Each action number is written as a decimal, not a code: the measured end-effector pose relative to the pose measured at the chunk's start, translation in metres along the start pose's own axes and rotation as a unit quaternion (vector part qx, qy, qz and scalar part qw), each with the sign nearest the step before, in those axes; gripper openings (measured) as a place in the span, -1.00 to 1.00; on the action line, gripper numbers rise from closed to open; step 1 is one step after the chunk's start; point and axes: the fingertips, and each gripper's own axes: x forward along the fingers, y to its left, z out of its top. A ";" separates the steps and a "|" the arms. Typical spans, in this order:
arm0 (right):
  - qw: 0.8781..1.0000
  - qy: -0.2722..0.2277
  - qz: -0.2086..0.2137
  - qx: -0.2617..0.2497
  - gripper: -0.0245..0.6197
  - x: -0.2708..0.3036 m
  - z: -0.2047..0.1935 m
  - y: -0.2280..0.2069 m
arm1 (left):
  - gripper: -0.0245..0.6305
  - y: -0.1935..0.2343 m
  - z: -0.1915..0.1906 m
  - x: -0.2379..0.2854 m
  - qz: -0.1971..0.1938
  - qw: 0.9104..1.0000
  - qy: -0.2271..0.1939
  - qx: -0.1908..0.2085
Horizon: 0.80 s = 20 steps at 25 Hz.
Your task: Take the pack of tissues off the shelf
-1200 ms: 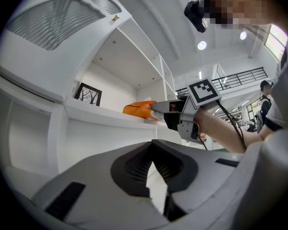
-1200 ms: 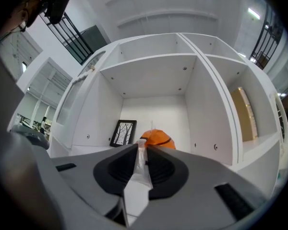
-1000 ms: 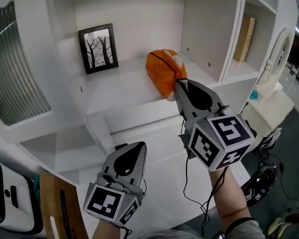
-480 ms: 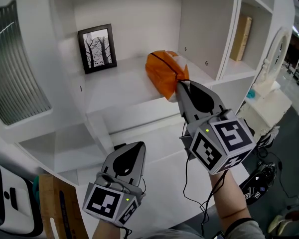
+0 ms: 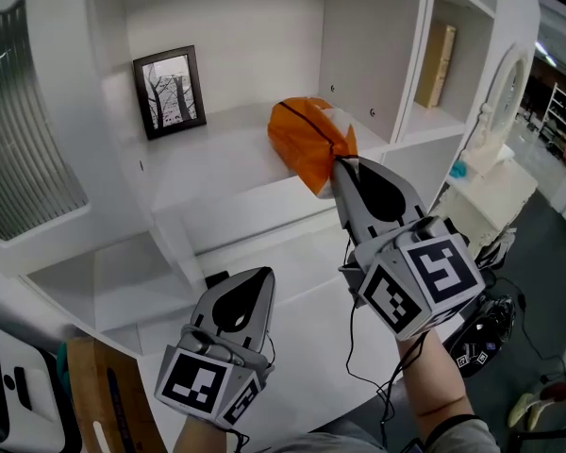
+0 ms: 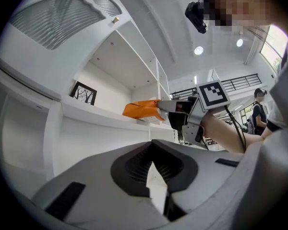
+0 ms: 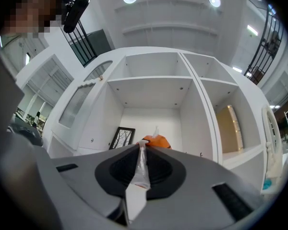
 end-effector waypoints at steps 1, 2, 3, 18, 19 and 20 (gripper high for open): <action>1.000 -0.001 -0.002 -0.002 -0.81 -0.003 0.001 0.000 | -0.84 -0.002 0.000 0.000 -0.003 1.000 0.000 -0.001; 1.000 -0.002 -0.005 -0.004 -0.81 -0.006 0.001 0.000 | -0.84 -0.003 0.000 0.000 -0.007 1.000 -0.001 -0.002; 1.000 -0.002 -0.007 -0.006 -0.81 -0.009 0.002 0.001 | -0.84 -0.005 -0.001 -0.001 -0.010 1.000 -0.001 -0.002; 0.998 -0.011 -0.049 -0.028 -0.81 -0.065 0.012 0.015 | -0.84 -0.035 -0.003 -0.014 -0.070 0.998 -0.006 -0.008; 0.998 -0.012 -0.052 -0.028 -0.81 -0.069 0.012 0.016 | -0.84 -0.037 -0.002 -0.016 -0.073 0.997 -0.007 -0.009; 0.998 -0.013 -0.055 -0.027 -0.81 -0.074 0.013 0.018 | -0.84 -0.039 -0.002 -0.018 -0.077 0.997 -0.007 -0.009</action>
